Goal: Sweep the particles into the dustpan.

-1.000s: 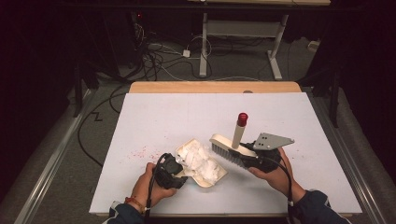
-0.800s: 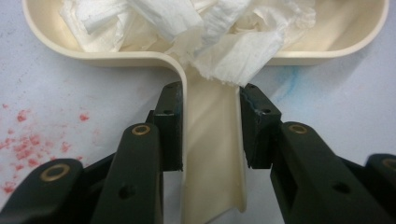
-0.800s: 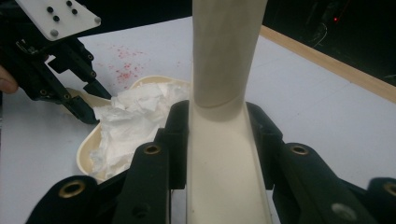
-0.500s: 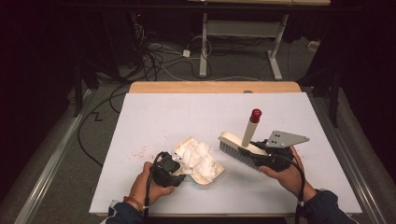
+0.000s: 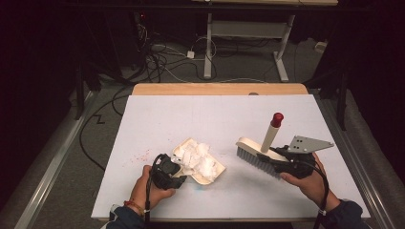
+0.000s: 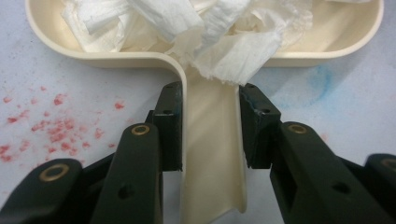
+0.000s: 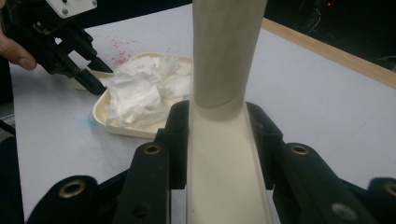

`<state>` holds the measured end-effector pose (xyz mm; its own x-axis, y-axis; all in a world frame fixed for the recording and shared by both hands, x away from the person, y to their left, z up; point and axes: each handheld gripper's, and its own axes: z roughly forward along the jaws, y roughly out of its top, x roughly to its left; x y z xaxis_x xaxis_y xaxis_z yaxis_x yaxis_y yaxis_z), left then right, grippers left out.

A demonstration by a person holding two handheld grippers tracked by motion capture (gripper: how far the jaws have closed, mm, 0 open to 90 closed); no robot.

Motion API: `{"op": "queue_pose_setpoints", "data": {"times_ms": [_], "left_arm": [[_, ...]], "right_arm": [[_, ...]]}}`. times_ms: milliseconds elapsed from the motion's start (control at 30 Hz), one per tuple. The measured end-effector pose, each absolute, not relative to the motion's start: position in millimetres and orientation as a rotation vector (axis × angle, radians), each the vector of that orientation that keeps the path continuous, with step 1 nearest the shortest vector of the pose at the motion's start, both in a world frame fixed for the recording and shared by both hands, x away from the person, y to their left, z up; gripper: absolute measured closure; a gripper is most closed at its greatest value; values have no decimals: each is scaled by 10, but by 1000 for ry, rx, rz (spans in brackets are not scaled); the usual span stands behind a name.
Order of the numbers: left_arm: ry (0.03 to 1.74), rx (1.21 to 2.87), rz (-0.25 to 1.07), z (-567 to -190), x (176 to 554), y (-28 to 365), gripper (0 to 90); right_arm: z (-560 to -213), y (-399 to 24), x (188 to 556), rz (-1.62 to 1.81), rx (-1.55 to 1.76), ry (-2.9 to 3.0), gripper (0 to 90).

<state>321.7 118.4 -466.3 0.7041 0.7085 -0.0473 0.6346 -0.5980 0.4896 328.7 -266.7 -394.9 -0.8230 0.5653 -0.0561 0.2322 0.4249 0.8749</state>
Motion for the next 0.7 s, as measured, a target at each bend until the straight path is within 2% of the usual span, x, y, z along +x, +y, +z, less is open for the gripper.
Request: {"op": "queue_pose_setpoints", "data": {"times_ms": [333, 700], "left_arm": [[1069, 2405, 215, -4673, 3226, 1250, 628], [1172, 2329, 238, -4699, 3259, 1501, 628]], "right_arm": [[-3976, -2895, 3215, 1326, 715, 2374, 676], [-3978, -2986, 3186, 1328, 739, 2444, 676]]}}
